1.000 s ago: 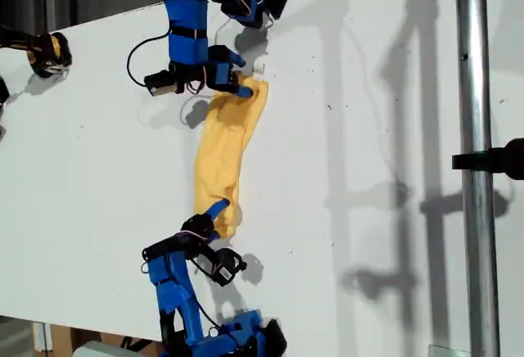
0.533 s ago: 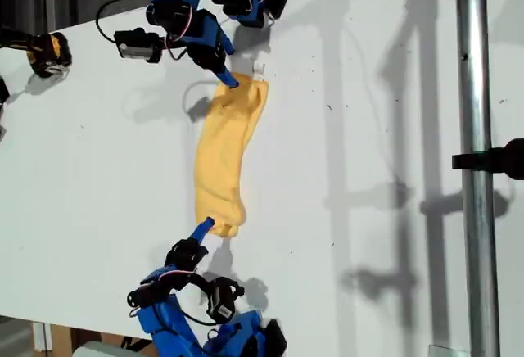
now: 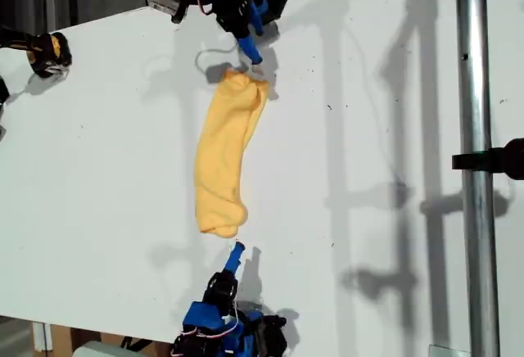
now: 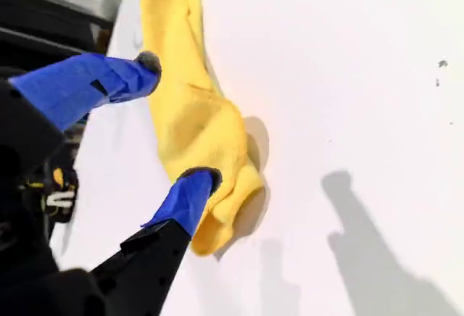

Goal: Grasp corners of a towel and fold twice.

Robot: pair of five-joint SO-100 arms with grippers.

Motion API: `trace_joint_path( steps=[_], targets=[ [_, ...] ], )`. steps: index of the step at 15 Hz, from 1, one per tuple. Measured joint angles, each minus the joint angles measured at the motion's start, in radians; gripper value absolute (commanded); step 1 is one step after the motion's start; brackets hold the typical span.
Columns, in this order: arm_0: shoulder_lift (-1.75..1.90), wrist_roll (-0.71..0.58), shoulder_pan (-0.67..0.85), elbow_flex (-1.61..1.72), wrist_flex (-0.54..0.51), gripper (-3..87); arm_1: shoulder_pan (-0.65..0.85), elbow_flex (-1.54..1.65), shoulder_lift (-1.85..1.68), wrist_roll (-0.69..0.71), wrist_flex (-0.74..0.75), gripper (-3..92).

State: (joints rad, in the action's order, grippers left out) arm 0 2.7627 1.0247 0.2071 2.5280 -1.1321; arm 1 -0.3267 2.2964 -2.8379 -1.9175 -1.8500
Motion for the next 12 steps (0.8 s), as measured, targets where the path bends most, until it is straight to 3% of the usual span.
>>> trace_joint_path(
  steps=[2, 5, 12],
  targets=[
    [0.299, 0.02, -0.038, 0.156, 0.011, 15.5, -0.017, 0.069, -0.006, -0.021, 0.067, 34.1],
    [0.664, 0.023, -0.083, 0.333, -0.014, 15.0, 0.0, 0.238, -0.061, -0.041, 0.192, 36.7],
    [0.706, 0.051, -0.103, 0.38, -0.032, 14.0, 0.351, 0.38, 0.006, 0.179, 0.341, 38.7]
  ],
)
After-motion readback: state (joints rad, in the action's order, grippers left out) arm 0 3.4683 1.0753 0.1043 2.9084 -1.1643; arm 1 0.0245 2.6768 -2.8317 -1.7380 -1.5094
